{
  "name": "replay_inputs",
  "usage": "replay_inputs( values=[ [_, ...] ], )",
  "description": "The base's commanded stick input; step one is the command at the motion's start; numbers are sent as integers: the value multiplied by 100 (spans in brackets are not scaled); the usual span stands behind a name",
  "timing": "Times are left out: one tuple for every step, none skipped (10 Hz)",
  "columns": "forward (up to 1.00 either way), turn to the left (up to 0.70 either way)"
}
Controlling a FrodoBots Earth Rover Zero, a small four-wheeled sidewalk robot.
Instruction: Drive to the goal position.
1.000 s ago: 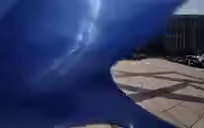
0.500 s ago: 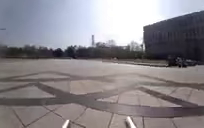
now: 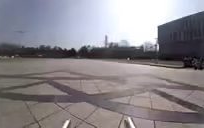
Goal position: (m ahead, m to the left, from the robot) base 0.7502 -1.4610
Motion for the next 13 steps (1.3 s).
replay_inputs(
  values=[
    [0,100],
    [0,100],
    [0,100],
    [0,100],
    [0,100],
    [0,100],
    [0,100],
    [0,100],
    [0,100],
    [0,100],
    [0,100],
    [0,100],
    [0,100]
  ],
)
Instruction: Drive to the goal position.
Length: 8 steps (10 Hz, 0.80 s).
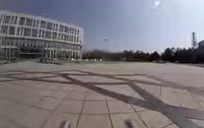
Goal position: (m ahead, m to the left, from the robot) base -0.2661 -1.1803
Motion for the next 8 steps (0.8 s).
replay_inputs(
  values=[
    [0,100],
    [0,100],
    [0,100],
    [0,100],
    [0,100],
    [0,76],
    [0,35],
    [0,-8]
  ],
)
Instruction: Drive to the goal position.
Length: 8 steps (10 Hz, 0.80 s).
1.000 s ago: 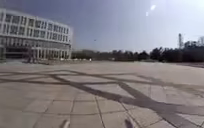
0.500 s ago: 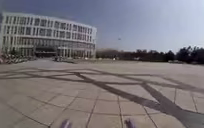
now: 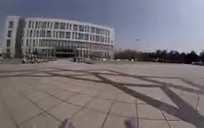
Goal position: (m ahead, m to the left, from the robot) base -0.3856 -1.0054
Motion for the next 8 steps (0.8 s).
replay_inputs(
  values=[
    [0,-58],
    [0,-100],
    [0,-100],
    [0,-100],
    [0,-100],
    [0,-100],
    [0,-100],
    [0,-100]
  ],
)
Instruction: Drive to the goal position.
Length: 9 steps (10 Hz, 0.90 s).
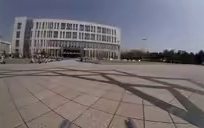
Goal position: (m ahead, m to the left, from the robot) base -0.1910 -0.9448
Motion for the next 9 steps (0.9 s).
replay_inputs(
  values=[
    [0,-100],
    [0,-100],
    [0,-100],
    [0,-100],
    [0,-100],
    [0,-100],
    [0,-100],
    [0,-100],
    [0,-100]
  ],
)
